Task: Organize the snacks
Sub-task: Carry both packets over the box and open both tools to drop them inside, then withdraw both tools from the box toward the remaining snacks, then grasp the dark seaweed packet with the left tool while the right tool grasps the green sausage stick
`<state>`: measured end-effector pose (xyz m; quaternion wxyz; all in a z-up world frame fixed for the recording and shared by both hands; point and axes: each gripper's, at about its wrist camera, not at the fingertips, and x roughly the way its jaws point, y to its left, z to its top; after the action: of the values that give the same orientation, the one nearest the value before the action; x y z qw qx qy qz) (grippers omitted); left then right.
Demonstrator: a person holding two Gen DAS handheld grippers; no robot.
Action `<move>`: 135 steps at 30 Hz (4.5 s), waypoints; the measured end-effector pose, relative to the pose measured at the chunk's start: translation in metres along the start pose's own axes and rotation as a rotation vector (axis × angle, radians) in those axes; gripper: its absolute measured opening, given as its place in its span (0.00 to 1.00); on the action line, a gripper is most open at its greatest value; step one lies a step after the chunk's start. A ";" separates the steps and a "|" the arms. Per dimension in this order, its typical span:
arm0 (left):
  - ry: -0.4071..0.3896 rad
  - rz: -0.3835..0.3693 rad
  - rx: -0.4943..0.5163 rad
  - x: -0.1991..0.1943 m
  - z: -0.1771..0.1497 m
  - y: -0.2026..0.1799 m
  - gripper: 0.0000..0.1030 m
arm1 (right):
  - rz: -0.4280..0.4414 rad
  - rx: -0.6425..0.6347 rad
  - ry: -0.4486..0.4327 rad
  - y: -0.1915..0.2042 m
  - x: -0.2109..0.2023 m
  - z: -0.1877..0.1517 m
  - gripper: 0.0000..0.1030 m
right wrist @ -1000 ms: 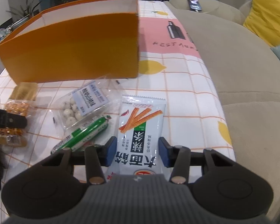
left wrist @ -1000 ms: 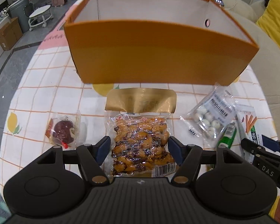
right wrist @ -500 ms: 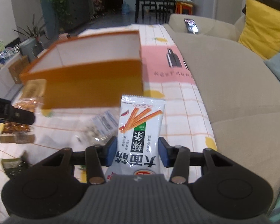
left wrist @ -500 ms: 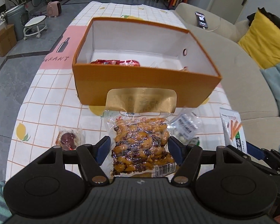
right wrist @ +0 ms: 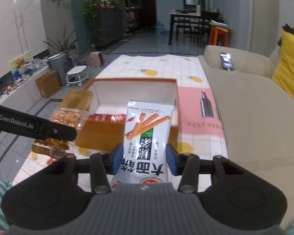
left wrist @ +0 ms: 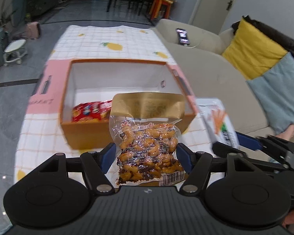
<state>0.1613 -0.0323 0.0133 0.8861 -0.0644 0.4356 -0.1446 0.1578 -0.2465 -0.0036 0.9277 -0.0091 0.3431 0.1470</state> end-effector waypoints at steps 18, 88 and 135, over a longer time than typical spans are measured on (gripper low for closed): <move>0.144 0.049 0.026 0.097 0.107 0.025 0.75 | 0.086 -0.041 0.204 -0.032 0.143 0.113 0.43; 0.054 0.163 0.078 0.024 0.085 0.014 0.85 | 0.021 -0.090 0.201 -0.007 0.108 0.108 0.63; 0.435 0.305 -0.526 0.087 -0.123 0.076 0.66 | -0.023 0.191 0.218 0.000 0.110 -0.117 0.52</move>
<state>0.1297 0.0144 -0.1454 0.7373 -0.1921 0.6406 0.0955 0.1626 -0.2314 -0.1632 0.8831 0.0593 0.4542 0.1014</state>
